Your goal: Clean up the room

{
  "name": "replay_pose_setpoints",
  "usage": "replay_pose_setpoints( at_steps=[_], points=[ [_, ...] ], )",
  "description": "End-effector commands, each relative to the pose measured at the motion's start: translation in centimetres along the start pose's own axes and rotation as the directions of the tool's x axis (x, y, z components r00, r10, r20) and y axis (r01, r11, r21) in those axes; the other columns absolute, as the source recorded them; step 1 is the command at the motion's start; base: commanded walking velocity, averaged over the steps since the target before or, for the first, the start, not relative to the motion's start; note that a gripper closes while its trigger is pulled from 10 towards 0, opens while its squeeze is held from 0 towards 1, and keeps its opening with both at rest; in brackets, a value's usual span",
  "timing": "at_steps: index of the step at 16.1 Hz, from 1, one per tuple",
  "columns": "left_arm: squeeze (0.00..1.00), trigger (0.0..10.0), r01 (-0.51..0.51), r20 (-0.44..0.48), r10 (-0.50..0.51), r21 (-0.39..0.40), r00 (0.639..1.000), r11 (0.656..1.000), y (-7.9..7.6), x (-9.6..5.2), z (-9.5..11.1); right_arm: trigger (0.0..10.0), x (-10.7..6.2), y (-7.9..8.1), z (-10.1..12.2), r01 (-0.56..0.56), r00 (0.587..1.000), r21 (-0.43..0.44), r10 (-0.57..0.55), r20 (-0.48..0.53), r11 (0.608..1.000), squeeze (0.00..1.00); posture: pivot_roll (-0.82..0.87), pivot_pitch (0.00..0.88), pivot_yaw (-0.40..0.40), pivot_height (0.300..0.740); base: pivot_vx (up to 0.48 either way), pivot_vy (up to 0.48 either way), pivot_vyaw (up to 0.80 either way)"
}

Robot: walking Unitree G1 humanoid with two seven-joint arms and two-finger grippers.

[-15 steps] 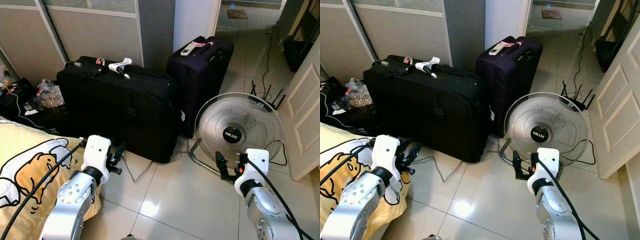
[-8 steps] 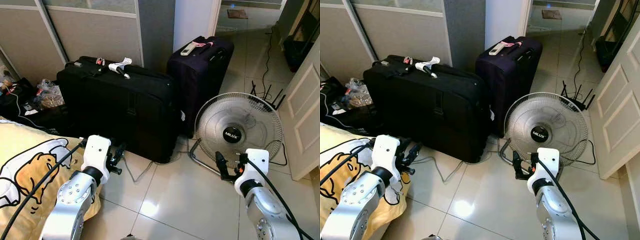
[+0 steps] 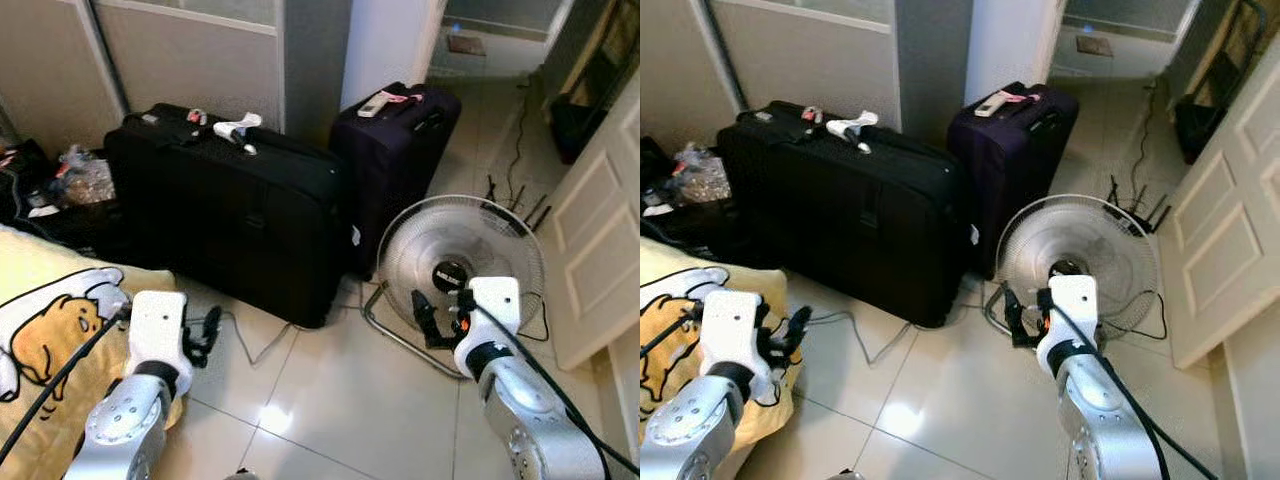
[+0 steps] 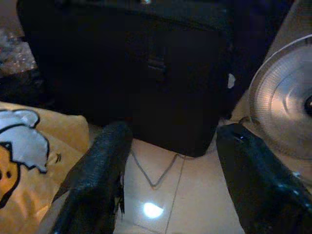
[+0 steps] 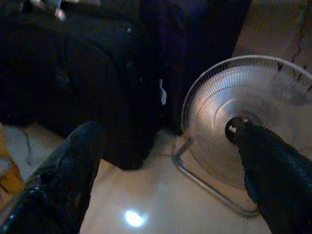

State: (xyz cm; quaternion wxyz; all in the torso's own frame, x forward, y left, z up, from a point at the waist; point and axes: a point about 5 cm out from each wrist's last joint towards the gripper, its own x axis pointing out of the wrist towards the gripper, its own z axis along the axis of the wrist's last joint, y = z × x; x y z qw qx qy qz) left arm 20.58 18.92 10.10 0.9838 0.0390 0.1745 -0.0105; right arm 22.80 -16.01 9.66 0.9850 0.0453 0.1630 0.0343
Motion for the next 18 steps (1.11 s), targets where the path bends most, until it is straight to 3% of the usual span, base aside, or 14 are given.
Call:
replay_pose_setpoints(
  at_steps=[1, 2, 3, 4, 5, 6, 7, 9, 12, 13, 14, 15, 18],
  points=[
    [1.00, 10.0, -0.027, 0.049, 0.026, 0.017, 0.998, 0.999, 0.3, 0.2, 1.0, 10.0, -0.2, 0.0, 0.9, -0.010, 0.999, 0.053, 0.008, 0.048, 0.999, 1.00, 0.03, 0.000, 0.013, 0.740, 0.000, 0.000, 0.00],
    [1.00, 10.0, -0.033, 0.051, 0.032, 0.010, 0.998, 0.999, 0.6, 0.5, 1.2, 10.0, -0.3, -0.1, 1.4, 0.039, 0.996, -0.026, -0.036, 0.086, 0.999, 0.82, 0.03, 0.000, 0.022, 0.740, 0.000, 0.000, 0.00],
    [1.00, 10.0, -0.029, 0.060, 0.028, 0.027, 0.998, 0.999, 0.9, 0.5, 1.4, 10.0, -0.3, 0.0, 1.9, 0.069, 0.984, -0.025, -0.064, 0.167, 0.997, 0.00, 0.03, 0.000, 0.036, 0.740, 0.000, 0.000, 0.00],
    [1.00, 10.0, -0.046, 0.087, 0.042, 0.049, 0.995, 0.998, 1.1, 0.6, 1.9, 10.0, -0.3, 0.1, 2.0, 0.072, 0.976, 0.014, -0.074, 0.206, 0.997, 0.00, 0.02, 0.000, 0.045, 0.740, 0.000, 0.000, 0.00],
    [1.00, 10.0, -0.053, 0.090, 0.051, 0.021, 0.995, 0.998, 1.2, 0.9, 2.7, 10.0, -0.7, 0.7, 1.4, -0.059, 0.989, 0.094, 0.045, 0.141, 0.994, 0.00, 0.03, 0.000, 0.052, 0.740, 0.000, 0.000, 0.00],
    [1.00, 10.0, -0.047, 0.104, 0.046, 0.009, 0.994, 0.999, 1.3, 1.0, 3.0, 10.0, -0.8, 0.9, 1.2, -0.074, 0.989, 0.058, 0.065, 0.133, 0.996, 0.00, 0.02, 0.000, 0.053, 0.740, 0.000, 0.000, 0.00],
    [1.00, 10.0, -0.079, 0.182, 0.071, 0.038, 0.981, 0.996, 1.4, 1.1, 3.8, 10.0, -0.8, 1.4, 1.0, -0.109, 0.985, -0.016, 0.110, 0.133, 0.994, 0.00, 0.02, 0.000, 0.050, 0.740, 0.000, 0.000, 0.80],
    [1.00, 10.0, -0.133, 0.251, 0.121, 0.031, 0.960, 0.991, 1.4, 1.0, 4.1, 10.0, -0.4, 2.0, 0.9, -0.165, 0.978, -0.046, 0.169, 0.118, 0.985, 0.00, 0.03, 0.000, 0.039, 0.740, 0.000, 0.000, 0.80],
    [1.00, 10.0, -0.059, 0.186, 0.045, 0.067, 0.981, 0.996, 0.7, 1.1, 3.7, 10.0, -0.1, 2.7, 0.9, -0.259, 0.959, -0.048, 0.263, 0.104, 0.965, 0.00, 0.05, 0.000, 0.026, 0.740, 0.000, 0.000, 0.80],
    [0.81, 10.0, -0.071, 0.193, 0.056, 0.072, 0.980, 0.995, 0.7, 1.1, 3.5, 10.0, -0.1, 2.9, 1.0, -0.281, 0.953, -0.052, 0.285, 0.106, 0.958, 0.00, 0.05, 0.000, 0.027, 0.740, 0.000, 0.000, 0.80],
    [0.25, 10.0, -0.075, 0.191, 0.060, 0.074, 0.980, 0.994, 0.7, 1.2, 3.4, 10.0, 0.0, 3.0, 1.1, -0.286, 0.950, -0.068, 0.292, 0.107, 0.956, 0.00, 0.04, 0.000, 0.029, 0.740, 0.000, 0.000, 0.80],
    [0.00, 10.0, -0.068, 0.186, 0.055, 0.061, 0.981, 0.996, 0.7, 1.3, 3.4, 10.0, 0.0, 3.0, 1.2, -0.294, 0.948, -0.066, 0.300, 0.107, 0.954, 0.00, 0.04, 0.000, 0.029, 0.740, 0.000, 0.000, 0.80],
    [0.00, 10.0, -0.070, 0.203, 0.053, 0.074, 0.978, 0.995, 0.4, 1.4, 3.7, 10.0, 0.0, 2.7, 1.3, -0.290, 0.949, -0.065, 0.296, 0.106, 0.955, 0.00, 0.04, 0.000, 0.020, 0.740, 0.000, 0.000, 0.80]
  ],
)
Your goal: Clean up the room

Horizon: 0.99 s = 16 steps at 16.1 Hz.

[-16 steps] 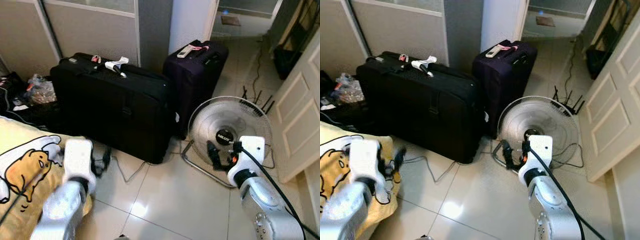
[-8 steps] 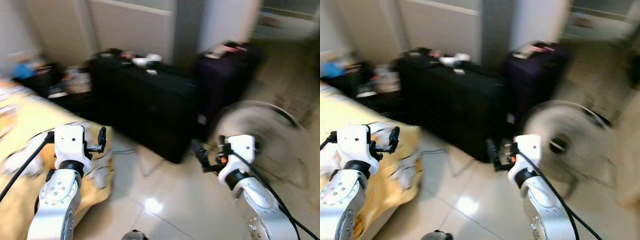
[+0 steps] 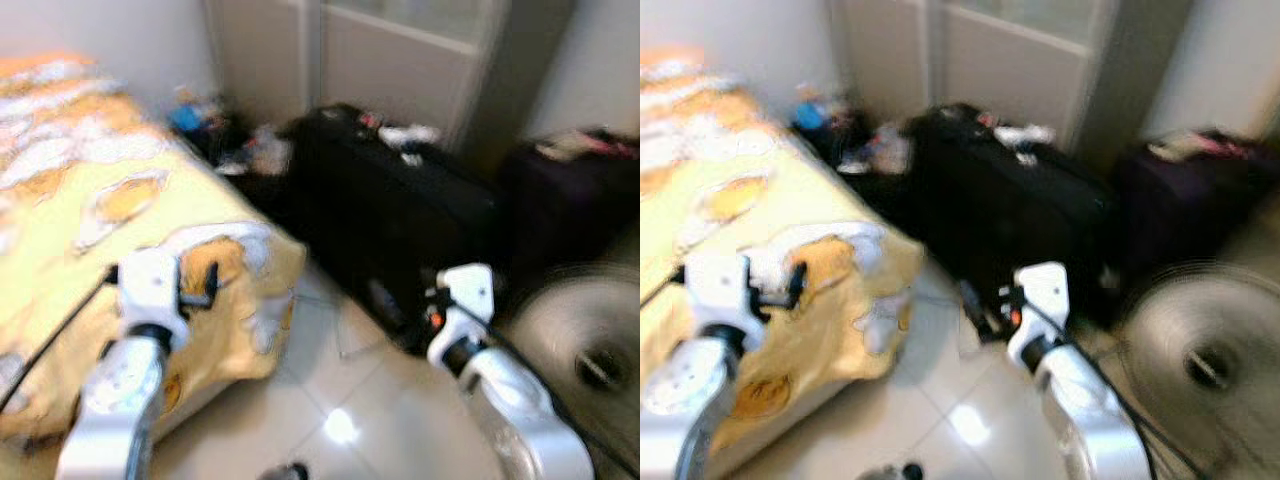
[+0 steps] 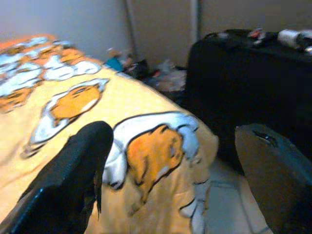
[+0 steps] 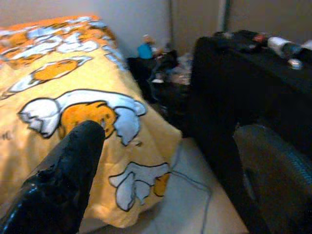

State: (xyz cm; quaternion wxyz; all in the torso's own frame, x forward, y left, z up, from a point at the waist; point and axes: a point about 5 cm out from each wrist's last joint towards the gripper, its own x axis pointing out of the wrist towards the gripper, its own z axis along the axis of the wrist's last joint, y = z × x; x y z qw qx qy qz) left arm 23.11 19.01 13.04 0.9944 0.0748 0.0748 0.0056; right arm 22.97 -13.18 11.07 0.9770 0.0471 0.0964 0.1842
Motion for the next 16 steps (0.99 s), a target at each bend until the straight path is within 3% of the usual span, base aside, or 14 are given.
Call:
replay_pose_setpoints(
  at_steps=[1, 3, 5, 12, 14, 15, 16],
  points=[
    [0.00, 10.0, -0.001, 0.004, 0.001, 0.011, 1.000, 1.000, -0.1, 0.0, 0.0, 10.0, -0.1, -0.5, 0.2, 0.040, 0.999, 0.000, -0.040, 0.006, 0.999, 0.00, 0.04, 0.000, 0.020, 0.740, 0.000, 0.000, 0.80],
    [0.00, 10.0, -0.009, 0.018, 0.008, 0.057, 1.000, 0.998, 0.0, 0.1, 0.3, 10.0, 0.0, -0.7, 0.3, 0.051, 0.999, 0.029, -0.051, 0.016, 0.998, 0.00, 0.03, 0.000, 0.024, 0.740, 0.000, 0.000, 0.80],
    [0.00, 10.0, 0.021, 0.035, -0.023, 0.051, 0.999, 0.998, -0.3, 0.0, 0.4, 10.0, 0.0, -0.4, 0.3, 0.025, 1.000, 0.031, -0.025, 0.012, 0.999, 0.00, 0.03, 0.000, 0.023, 0.740, 0.000, 0.000, 0.80],
    [0.00, 10.0, 0.043, 0.033, -0.045, 0.053, 0.998, 0.998, -0.2, 0.0, 0.3, 10.0, 0.4, 0.2, -0.3, 0.007, 1.000, 0.047, -0.007, -0.006, 0.999, 0.00, 0.04, 0.000, 0.031, 0.740, 0.401, 0.000, 0.80],
    [0.00, 10.0, 0.044, 0.031, -0.046, 0.057, 0.998, 0.997, -0.1, 0.1, 0.3, 10.0, 0.5, -0.6, -0.3, 0.084, 0.996, 0.131, -0.085, 0.002, 0.988, 0.00, 0.04, 0.000, 0.037, 0.740, 0.428, 0.000, 0.00],
    [0.00, 10.0, 0.046, 0.030, -0.048, 0.060, 0.998, 0.997, -0.1, 0.1, 0.3, 10.0, 0.5, -0.8, -0.3, 0.102, 0.995, 0.098, -0.103, 0.001, 0.990, 0.00, 0.04, 0.000, 0.037, 0.740, 0.431, 0.000, 0.00],
    [0.00, 10.0, 0.048, 0.031, -0.050, 0.066, 0.998, 0.997, -0.1, 0.1, 0.3, 10.0, 0.7, -0.8, -0.1, 0.093, 0.995, 0.131, -0.096, 0.015, 0.987, 0.00, 0.04, 0.000, 0.035, 0.740, 0.424, 0.000, 0.00]
  ],
)
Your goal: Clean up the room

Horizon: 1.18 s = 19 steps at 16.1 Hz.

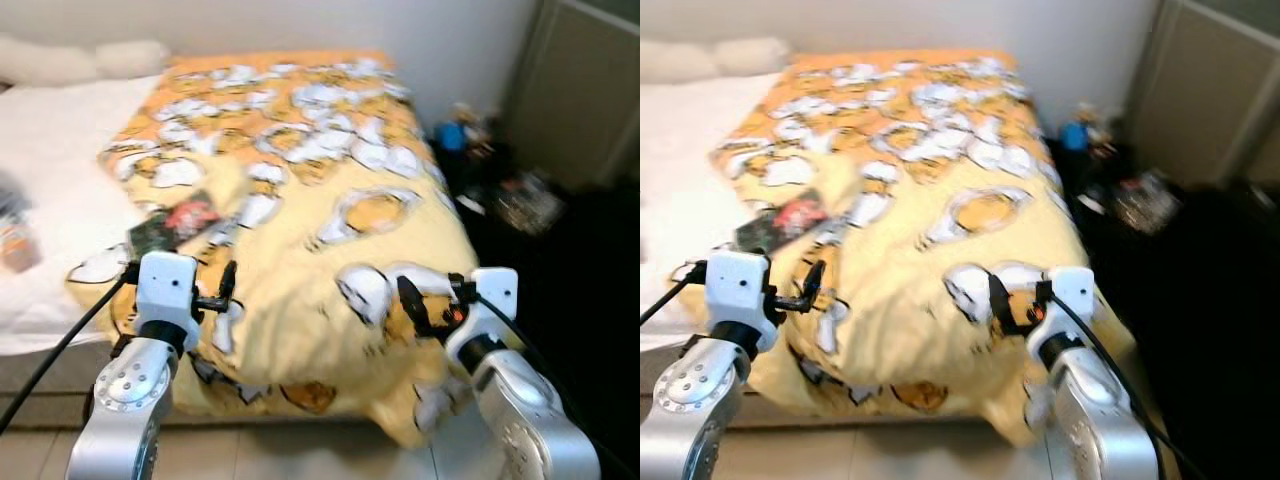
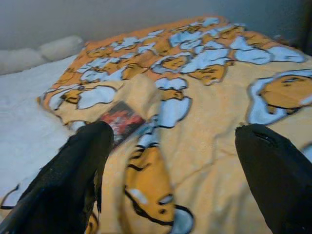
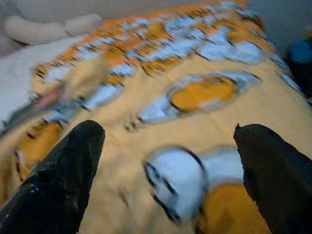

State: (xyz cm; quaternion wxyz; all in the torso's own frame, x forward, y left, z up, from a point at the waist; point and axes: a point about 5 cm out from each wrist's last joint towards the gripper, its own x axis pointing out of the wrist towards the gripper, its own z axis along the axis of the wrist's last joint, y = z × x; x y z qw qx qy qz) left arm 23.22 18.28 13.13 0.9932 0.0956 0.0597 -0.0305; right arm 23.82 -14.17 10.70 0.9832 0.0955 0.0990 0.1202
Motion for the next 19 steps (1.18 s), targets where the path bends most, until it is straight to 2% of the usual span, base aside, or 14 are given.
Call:
replay_pose_setpoints(
  at_steps=[1, 2, 3, 5, 6, 7, 8, 9, 12, 19],
  points=[
    [0.00, 10.0, -0.017, -0.004, 0.017, 0.020, 1.000, 1.000, 0.7, 0.0, 0.0, 10.0, 0.2, 0.4, 0.1, -0.009, 1.000, 0.002, 0.009, 0.004, 1.000, 0.00, 0.04, 0.000, 0.035, 0.740, 0.416, 0.000, 0.00],
    [0.00, 10.0, -0.017, -0.005, 0.017, 0.024, 1.000, 1.000, 0.7, 0.0, -0.1, 10.0, 0.4, 0.0, 0.1, 0.038, 0.999, -0.024, -0.038, 0.000, 0.999, 0.00, 0.04, 0.000, 0.032, 0.740, 0.390, 0.000, 0.00],
    [0.00, 10.0, -0.016, -0.005, 0.016, 0.027, 1.000, 1.000, 0.7, 0.0, -0.1, 10.0, 0.4, -0.1, 0.2, 0.048, 0.999, -0.007, -0.048, 0.014, 0.999, 0.00, 0.04, 0.000, 0.032, 0.740, 0.382, 0.000, 0.00],
    [0.00, 10.0, -0.007, -0.005, 0.007, 0.029, 1.000, 1.000, 0.6, 0.1, -0.1, 10.0, 0.5, -0.5, 0.1, 0.074, 0.997, -0.054, -0.074, 0.011, 0.996, 0.00, 0.03, 0.000, 0.035, 0.740, 0.339, 0.000, 0.00],
    [0.00, 10.0, 0.021, 0.000, -0.021, 0.034, 1.000, 0.999, 0.4, 0.2, 0.0, 10.0, 0.6, -0.6, -0.1, 0.090, 0.996, -0.049, -0.090, 0.000, 0.995, 0.00, 0.04, 0.000, 0.035, 0.740, 0.000, 0.000, 0.00],
    [0.00, 10.0, 0.029, -0.035, -0.027, 0.053, 0.999, 0.998, 0.4, 0.3, -0.3, 10.0, 0.7, -0.7, -0.1, 0.097, 0.995, -0.011, -0.097, 0.002, 0.995, 0.00, 0.03, 0.000, 0.038, 0.740, 0.000, 0.000, 0.00],
    [0.00, 10.0, 0.033, -0.052, -0.031, 0.039, 0.998, 0.999, 0.3, 0.3, -0.5, 10.0, 0.7, -0.7, -0.1, 0.099, 0.995, 0.001, -0.099, 0.000, 0.995, 0.00, 0.03, 0.000, 0.038, 0.740, 0.000, 0.000, 0.00],
    [0.00, 10.0, 0.036, -0.036, -0.034, 0.051, 0.999, 0.998, 0.4, 0.4, -0.3, 10.0, 0.6, -0.9, -0.1, 0.113, 0.994, 0.045, -0.114, 0.005, 0.993, 0.00, 0.03, 0.000, 0.042, 0.740, 0.000, 0.480, 0.00],
    [0.00, 10.0, 0.038, -0.028, -0.036, 0.064, 0.999, 0.997, 0.5, 0.6, -0.2, 10.0, 0.5, -1.4, -0.3, 0.152, 0.988, 0.077, -0.152, 0.000, 0.985, 0.00, 0.02, 0.000, 0.048, 0.740, 0.000, 0.469, 0.00],
    [0.00, 10.0, 0.044, -0.034, -0.042, 0.068, 0.999, 0.997, 0.6, 0.9, -0.2, 10.0, 0.4, -1.8, -0.3, 0.172, 0.985, 0.107, -0.173, -0.007, 0.979, 0.00, 0.01, 0.000, 0.059, 0.740, 0.000, 0.445, 0.00]
  ],
)
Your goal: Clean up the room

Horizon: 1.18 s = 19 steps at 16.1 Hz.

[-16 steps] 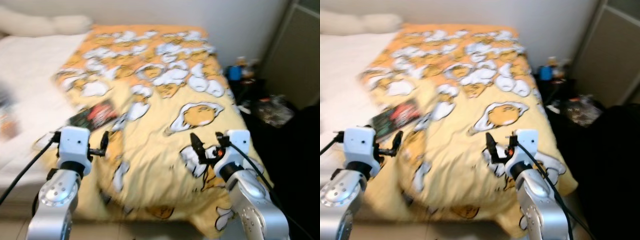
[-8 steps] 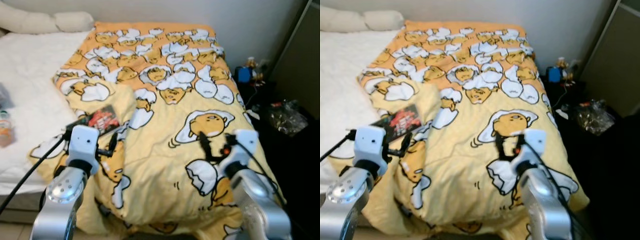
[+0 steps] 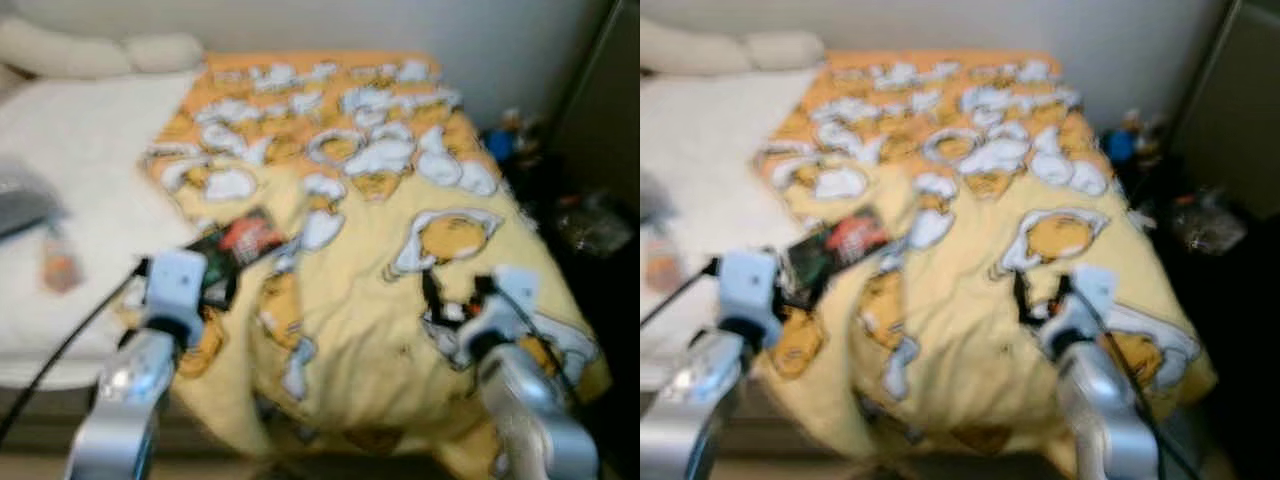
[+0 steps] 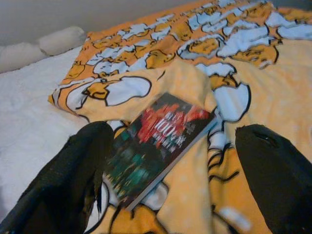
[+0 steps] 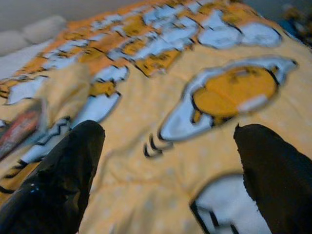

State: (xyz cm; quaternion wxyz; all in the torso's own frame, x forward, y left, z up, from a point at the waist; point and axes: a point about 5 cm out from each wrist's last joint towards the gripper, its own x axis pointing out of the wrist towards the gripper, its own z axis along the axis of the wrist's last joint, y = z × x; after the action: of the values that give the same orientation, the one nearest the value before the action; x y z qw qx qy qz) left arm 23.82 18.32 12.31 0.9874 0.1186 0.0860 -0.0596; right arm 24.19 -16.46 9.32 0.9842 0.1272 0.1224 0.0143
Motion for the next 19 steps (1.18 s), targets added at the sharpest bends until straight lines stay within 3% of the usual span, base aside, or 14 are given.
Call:
replay_pose_setpoints(
  at_steps=[1, 4, 7, 19],
  points=[
    [0.00, 10.0, -0.024, 0.016, 0.024, 0.019, 1.000, 1.000, 0.77, 0.23, 0.61, 10.0, 0.28, 1.10, 0.51, -0.049, 0.999, 0.018, 0.049, 0.010, 0.999, 0.00, 0.02, 0.000, 0.055, 0.740, 0.000, 0.446, 0.00],
    [0.00, 10.0, -0.032, 0.016, 0.032, 0.015, 0.999, 0.999, 0.72, 0.21, 0.71, 10.0, 0.45, 1.16, 0.37, -0.039, 0.999, -0.001, 0.039, 0.008, 0.999, 0.00, 0.03, 0.000, 0.041, 0.740, 0.000, 0.444, 0.00],
    [0.00, 10.0, -0.037, 0.011, 0.037, 0.009, 0.999, 0.999, 0.52, 0.01, 0.56, 10.0, 0.39, 1.39, -0.02, -0.059, 0.998, -0.083, 0.058, -0.021, 0.995, 0.00, 0.04, 0.000, 0.027, 0.740, 0.000, 0.447, 0.00],
    [0.00, 10.0, -0.022, 0.004, 0.022, 0.013, 1.000, 1.000, 0.07, 0.08, 0.61, 10.0, 0.20, 1.38, -0.06, -0.050, 0.999, -0.084, 0.049, -0.013, 0.995, 0.00, 0.03, 0.000, 0.034, 0.740, 0.000, 0.447, 0.00]
  ],
)
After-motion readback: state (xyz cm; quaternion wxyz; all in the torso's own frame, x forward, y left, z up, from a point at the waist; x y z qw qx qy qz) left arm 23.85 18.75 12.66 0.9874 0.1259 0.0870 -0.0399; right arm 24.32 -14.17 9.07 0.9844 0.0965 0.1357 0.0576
